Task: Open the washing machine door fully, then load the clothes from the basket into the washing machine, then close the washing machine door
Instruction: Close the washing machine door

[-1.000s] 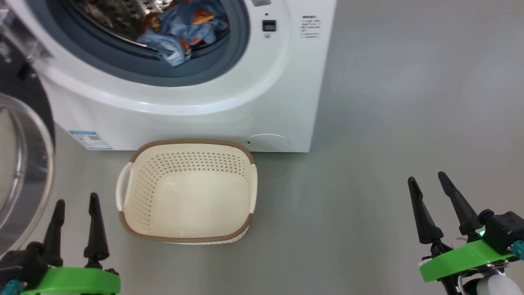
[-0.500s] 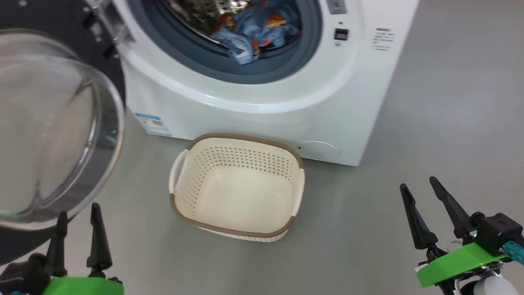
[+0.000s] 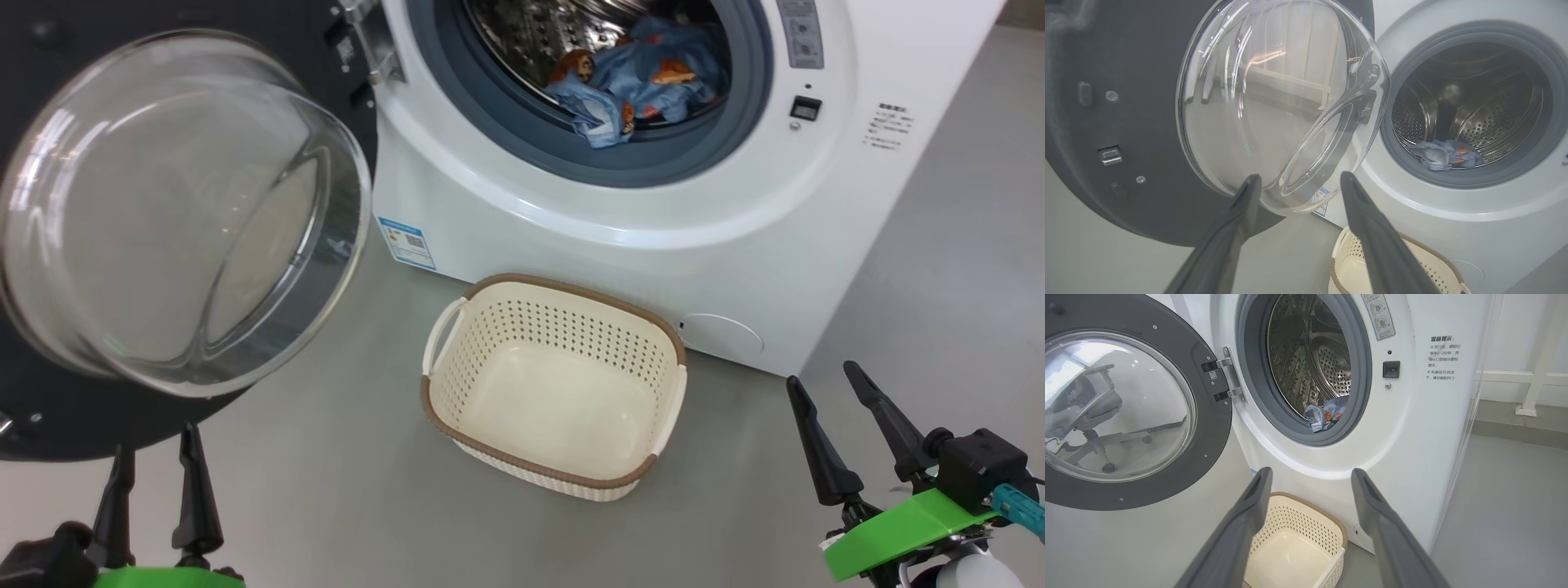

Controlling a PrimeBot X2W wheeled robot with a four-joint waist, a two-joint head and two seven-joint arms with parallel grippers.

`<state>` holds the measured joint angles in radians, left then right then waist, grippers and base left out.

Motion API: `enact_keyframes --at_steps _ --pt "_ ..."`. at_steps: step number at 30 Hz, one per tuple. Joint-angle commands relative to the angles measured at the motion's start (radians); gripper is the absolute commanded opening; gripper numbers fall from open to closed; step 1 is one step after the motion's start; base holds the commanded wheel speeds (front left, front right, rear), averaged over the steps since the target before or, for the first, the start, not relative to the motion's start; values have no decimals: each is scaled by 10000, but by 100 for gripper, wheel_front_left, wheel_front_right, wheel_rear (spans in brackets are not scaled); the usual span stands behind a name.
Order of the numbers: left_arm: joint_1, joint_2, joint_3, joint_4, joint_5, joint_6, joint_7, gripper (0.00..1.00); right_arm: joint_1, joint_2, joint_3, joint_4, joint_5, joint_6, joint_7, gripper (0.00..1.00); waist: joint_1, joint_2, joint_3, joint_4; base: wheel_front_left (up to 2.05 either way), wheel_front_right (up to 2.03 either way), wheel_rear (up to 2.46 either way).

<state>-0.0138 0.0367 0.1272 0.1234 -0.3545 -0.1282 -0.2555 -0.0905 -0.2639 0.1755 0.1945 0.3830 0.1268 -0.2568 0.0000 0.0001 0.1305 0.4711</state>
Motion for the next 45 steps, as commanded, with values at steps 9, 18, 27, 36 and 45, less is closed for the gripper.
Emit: enact_keyframes --at_steps 9,18,27,36,45 --pt "236 137 411 -408 -174 -25 -63 100 103 -164 447 -159 168 39 -49 100 0 -1 -328 474 0 0 0" --pt "382 136 479 -489 -210 -25 -63 100 70 -204 596 -94 232 39 -49 100 0 -1 -389 464 0 0 0" --pt "358 136 514 -752 -8 -25 -63 71 206 -90 552 -83 248 39 -49 100 0 -1 -493 443 0 0 0" --pt "-115 700 1433 -1994 -690 -25 -63 0 387 85 429 -146 212 39 -49 100 0 -1 -558 375 0 0 0" --pt "-1820 2474 2803 -2168 -3654 -25 -63 0 377 141 293 -228 128 39 -49 100 0 -1 -325 366 0 0 0"
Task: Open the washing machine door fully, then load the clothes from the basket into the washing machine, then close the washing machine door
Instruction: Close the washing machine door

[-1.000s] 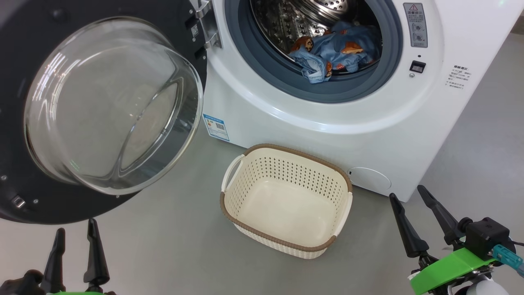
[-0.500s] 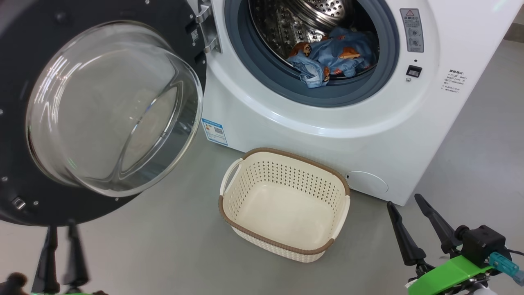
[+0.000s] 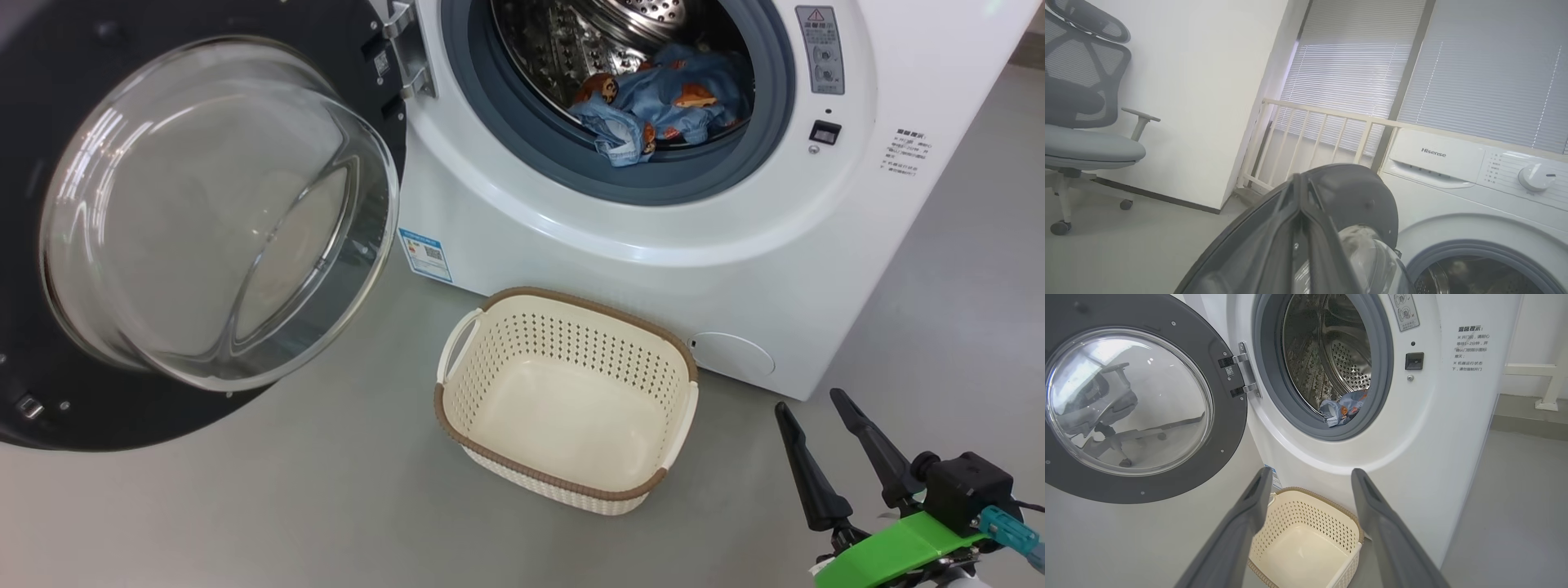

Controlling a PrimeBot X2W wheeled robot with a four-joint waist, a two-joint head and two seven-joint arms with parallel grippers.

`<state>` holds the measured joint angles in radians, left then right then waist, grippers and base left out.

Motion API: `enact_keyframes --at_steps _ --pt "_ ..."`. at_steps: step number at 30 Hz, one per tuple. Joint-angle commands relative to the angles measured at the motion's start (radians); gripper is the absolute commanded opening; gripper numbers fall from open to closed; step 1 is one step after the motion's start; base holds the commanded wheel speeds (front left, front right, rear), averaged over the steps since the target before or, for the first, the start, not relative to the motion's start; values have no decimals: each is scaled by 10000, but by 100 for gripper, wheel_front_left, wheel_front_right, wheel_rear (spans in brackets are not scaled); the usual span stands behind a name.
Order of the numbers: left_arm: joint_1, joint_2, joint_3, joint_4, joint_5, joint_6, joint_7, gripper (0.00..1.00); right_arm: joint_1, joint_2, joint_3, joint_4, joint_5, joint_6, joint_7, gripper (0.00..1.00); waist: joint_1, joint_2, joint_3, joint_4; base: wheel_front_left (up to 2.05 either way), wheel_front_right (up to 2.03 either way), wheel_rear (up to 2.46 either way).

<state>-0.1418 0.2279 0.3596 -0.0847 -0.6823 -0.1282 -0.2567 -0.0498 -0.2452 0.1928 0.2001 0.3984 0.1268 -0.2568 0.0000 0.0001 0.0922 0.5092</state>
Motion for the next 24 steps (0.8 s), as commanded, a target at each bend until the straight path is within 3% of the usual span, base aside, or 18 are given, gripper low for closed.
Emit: enact_keyframes --at_steps 1,8,11,17,24 --pt "-763 791 634 103 -833 -25 -51 0 -45 -46 113 -287 -31 39 -49 100 0 -1 94 -28 0 0 0" --pt "-2348 2390 1428 2313 -4083 -25 189 0 -120 -65 75 -303 -58 39 -49 100 0 -1 319 -179 0 0 0" --pt "-2822 2858 1533 2999 -4882 -25 475 0 -156 -101 57 -316 -74 39 -49 100 0 -1 419 -218 0 0 0" --pt "-4191 3849 1428 5193 -7223 -25 2598 0 -214 -191 -19 -356 -113 39 -49 100 0 -1 619 -249 0 0 0" --pt "-5308 5192 918 8122 -7942 -25 4998 0 -296 -247 -27 -374 -146 39 -49 100 0 -1 817 -298 0 0 0"
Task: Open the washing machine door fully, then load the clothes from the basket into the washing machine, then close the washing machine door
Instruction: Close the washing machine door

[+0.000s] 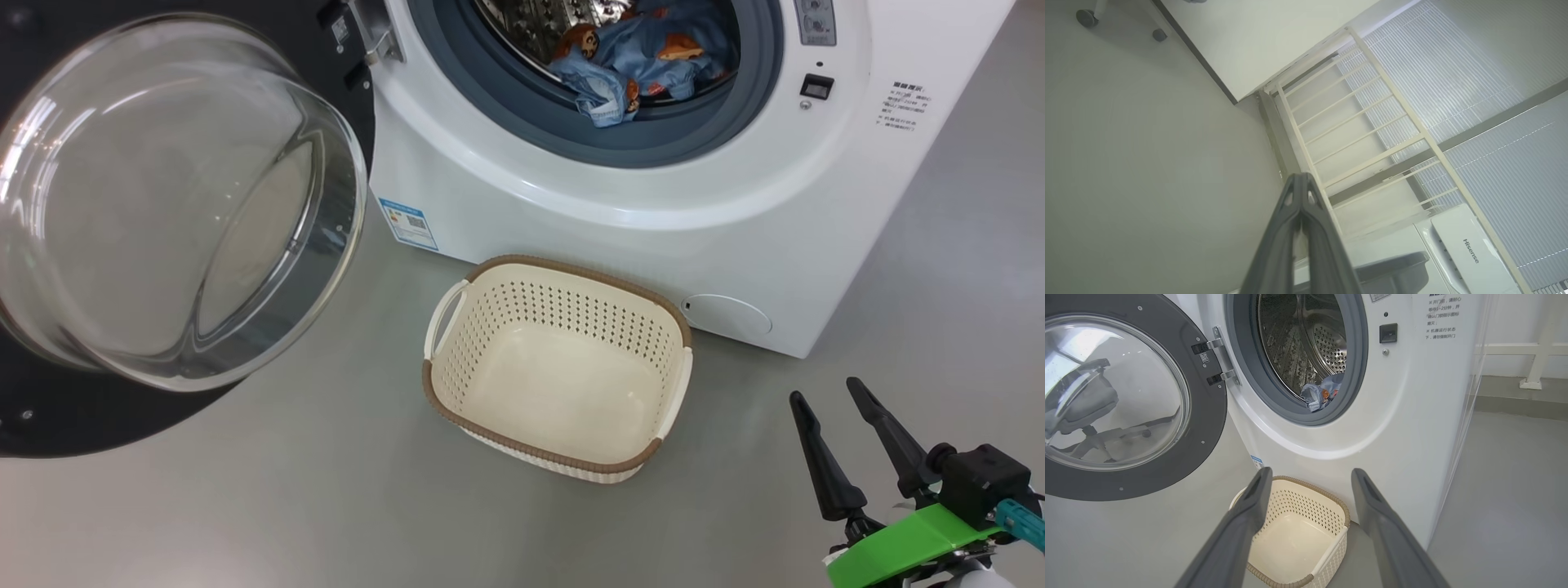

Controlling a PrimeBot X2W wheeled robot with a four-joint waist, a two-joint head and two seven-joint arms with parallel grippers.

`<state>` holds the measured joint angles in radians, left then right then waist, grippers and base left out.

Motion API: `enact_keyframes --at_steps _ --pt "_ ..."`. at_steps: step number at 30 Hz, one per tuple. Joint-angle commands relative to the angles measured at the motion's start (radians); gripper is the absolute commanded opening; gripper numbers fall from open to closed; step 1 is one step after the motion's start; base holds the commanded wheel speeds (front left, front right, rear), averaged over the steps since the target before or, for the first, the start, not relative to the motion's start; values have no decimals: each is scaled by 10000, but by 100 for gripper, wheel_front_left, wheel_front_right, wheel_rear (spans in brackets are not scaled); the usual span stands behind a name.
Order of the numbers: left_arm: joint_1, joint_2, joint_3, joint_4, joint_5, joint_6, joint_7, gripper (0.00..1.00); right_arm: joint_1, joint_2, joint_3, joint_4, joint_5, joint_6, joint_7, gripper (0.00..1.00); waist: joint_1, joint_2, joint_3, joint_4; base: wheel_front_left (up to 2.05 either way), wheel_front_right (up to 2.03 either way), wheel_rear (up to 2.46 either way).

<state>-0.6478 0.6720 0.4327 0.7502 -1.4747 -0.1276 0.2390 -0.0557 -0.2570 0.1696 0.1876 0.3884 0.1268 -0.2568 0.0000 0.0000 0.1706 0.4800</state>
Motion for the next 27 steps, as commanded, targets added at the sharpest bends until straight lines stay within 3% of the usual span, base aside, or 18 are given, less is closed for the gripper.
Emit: enact_keyframes --at_steps 1,12,17,27 --pt "-321 930 -9 96 99 -31 291 0 -251 -139 203 -248 -50 39 -49 100 0 0 62 -10 0 0 0" --pt "-1247 1300 -821 2306 -295 -8 3198 0 -298 -261 138 -284 -108 39 -49 100 0 0 306 -63 0 0 0" --pt "-1176 1056 -1020 2075 -489 -25 4098 0 -287 -305 97 -312 -143 39 -49 100 0 0 396 -56 0 0 0" --pt "-883 833 -1191 1345 -657 -29 4805 0 -382 -356 94 -303 -224 39 -49 100 0 0 528 -76 0 0 0"
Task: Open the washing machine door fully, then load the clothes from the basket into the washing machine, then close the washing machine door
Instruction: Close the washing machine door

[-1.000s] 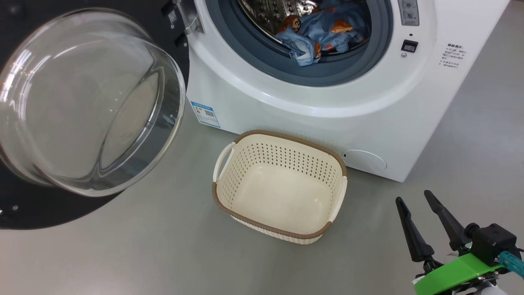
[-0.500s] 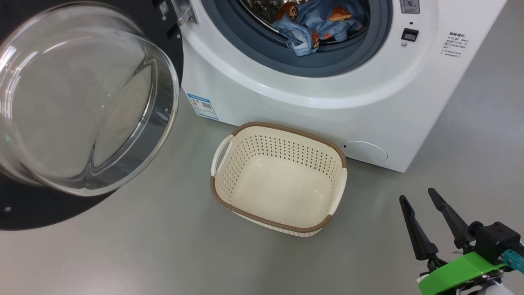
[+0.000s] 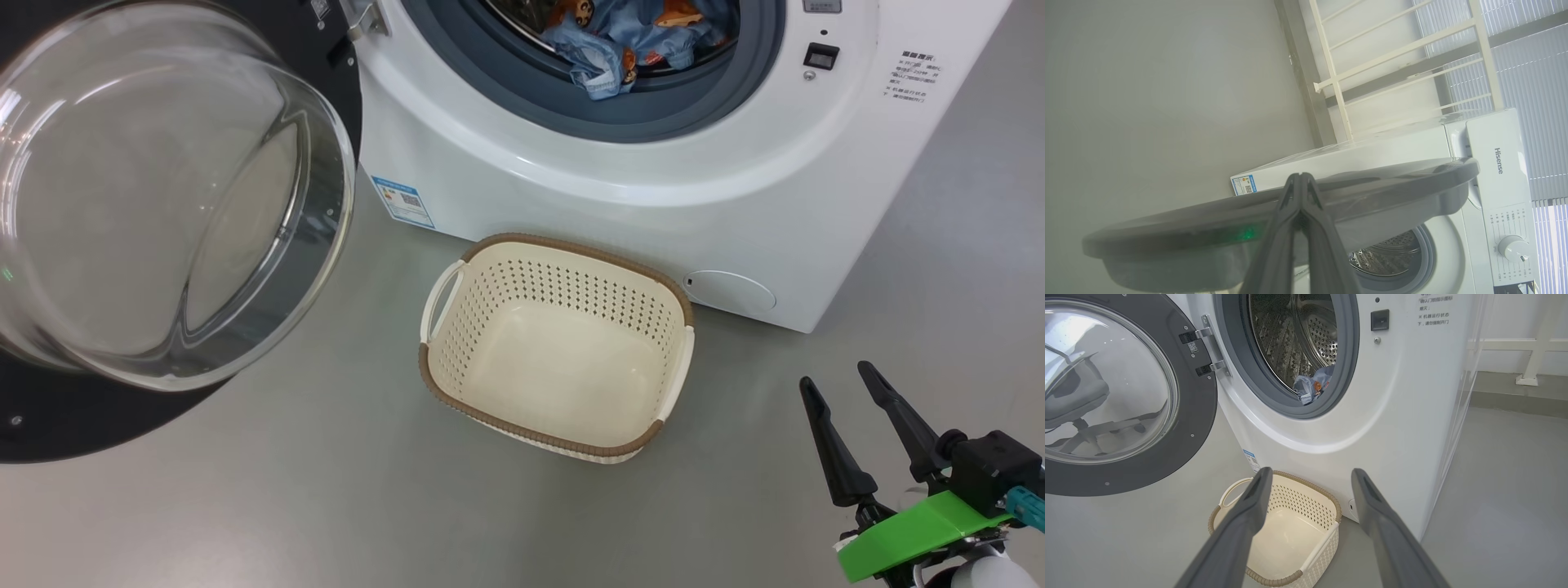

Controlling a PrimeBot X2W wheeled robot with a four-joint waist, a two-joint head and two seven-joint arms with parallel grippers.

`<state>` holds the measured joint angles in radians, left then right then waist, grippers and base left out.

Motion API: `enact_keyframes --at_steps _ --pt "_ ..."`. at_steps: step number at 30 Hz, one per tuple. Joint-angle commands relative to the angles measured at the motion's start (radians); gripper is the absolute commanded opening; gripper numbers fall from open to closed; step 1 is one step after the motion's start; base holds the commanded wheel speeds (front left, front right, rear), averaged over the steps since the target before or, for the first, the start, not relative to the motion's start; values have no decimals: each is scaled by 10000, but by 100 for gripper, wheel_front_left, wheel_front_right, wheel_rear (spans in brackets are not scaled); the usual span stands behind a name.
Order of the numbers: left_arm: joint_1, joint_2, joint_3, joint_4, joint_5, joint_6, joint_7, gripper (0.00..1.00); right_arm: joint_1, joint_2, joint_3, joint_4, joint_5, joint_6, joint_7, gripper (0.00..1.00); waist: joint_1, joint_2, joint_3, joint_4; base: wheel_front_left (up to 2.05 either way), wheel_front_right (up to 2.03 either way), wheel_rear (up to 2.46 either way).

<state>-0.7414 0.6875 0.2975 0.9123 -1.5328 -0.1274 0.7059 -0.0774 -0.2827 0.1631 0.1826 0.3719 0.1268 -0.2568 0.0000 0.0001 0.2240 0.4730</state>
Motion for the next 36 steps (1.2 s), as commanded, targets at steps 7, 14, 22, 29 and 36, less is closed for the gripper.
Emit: enact_keyframes --at_steps 7,14,22,29,36 --pt "177 721 85 -455 -131 -31 524 0 -161 -62 149 -247 -102 39 -49 100 0 -1 12 -35 0 0 0" --pt "306 505 -281 -882 -94 -32 1104 0 -189 -72 114 -247 -103 39 -49 100 0 -1 31 4 0 0 0" --pt "617 410 -533 -1743 -212 -32 1837 0 -155 -39 125 -206 -67 39 -49 100 0 -1 -91 5 0 0 0" --pt "1032 257 -792 -2870 -238 -32 2308 0 -63 45 47 -186 -42 39 -49 100 0 -1 -297 38 0 0 0" --pt "1507 201 -945 -4246 -481 -32 3038 0 59 154 15 -180 -17 39 -49 100 0 -1 -519 65 0 0 0"
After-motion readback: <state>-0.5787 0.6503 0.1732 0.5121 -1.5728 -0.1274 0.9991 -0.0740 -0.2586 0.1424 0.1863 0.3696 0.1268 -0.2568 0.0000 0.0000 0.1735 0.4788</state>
